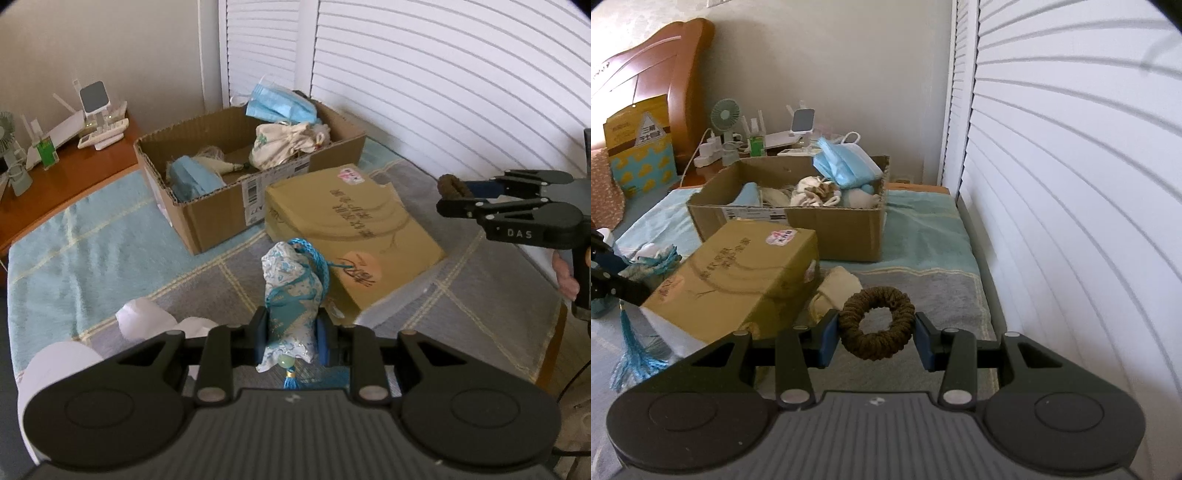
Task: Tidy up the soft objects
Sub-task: 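Carry the sachet into the box and open the left gripper while the right gripper drops the brown ring there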
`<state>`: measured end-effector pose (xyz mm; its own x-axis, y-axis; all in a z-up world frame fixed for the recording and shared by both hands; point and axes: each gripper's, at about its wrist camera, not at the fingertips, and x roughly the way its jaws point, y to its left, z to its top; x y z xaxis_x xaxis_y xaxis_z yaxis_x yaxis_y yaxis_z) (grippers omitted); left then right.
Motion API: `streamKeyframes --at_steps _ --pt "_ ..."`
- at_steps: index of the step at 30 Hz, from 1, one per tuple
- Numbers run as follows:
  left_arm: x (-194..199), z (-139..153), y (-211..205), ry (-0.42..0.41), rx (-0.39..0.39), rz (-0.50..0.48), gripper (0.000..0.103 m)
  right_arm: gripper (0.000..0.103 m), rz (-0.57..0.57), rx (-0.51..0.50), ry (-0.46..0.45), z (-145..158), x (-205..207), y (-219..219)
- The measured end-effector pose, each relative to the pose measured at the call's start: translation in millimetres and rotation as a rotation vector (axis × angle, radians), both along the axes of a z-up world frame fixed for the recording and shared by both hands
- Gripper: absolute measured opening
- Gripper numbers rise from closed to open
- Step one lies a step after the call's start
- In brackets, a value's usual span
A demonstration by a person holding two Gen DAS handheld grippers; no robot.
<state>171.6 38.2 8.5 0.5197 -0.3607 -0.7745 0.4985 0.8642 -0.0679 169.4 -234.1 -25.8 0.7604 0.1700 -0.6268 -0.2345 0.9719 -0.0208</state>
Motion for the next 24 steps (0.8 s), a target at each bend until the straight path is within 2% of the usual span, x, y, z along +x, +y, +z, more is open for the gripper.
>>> streamKeyframes --at_steps 9,14,19,24 --pt "-24.6 13.3 -5.1 -0.018 0.014 -0.038 0.025 0.048 0.025 -0.002 -0.005 8.9 -16.8 6.1" --pt "-29.1 31.9 -6.8 -0.046 0.018 -0.058 0.025 0.048 0.039 0.005 -0.014 14.3 -24.9 6.4" --pt "-18.5 64.7 -12.3 -0.112 0.022 -0.072 0.025 0.048 0.051 0.01 -0.023 17.0 -32.3 6.8" --pt "17.0 95.6 -24.2 -0.194 0.039 -0.063 0.025 0.048 0.061 0.018 -0.024 18.2 -34.2 6.2"
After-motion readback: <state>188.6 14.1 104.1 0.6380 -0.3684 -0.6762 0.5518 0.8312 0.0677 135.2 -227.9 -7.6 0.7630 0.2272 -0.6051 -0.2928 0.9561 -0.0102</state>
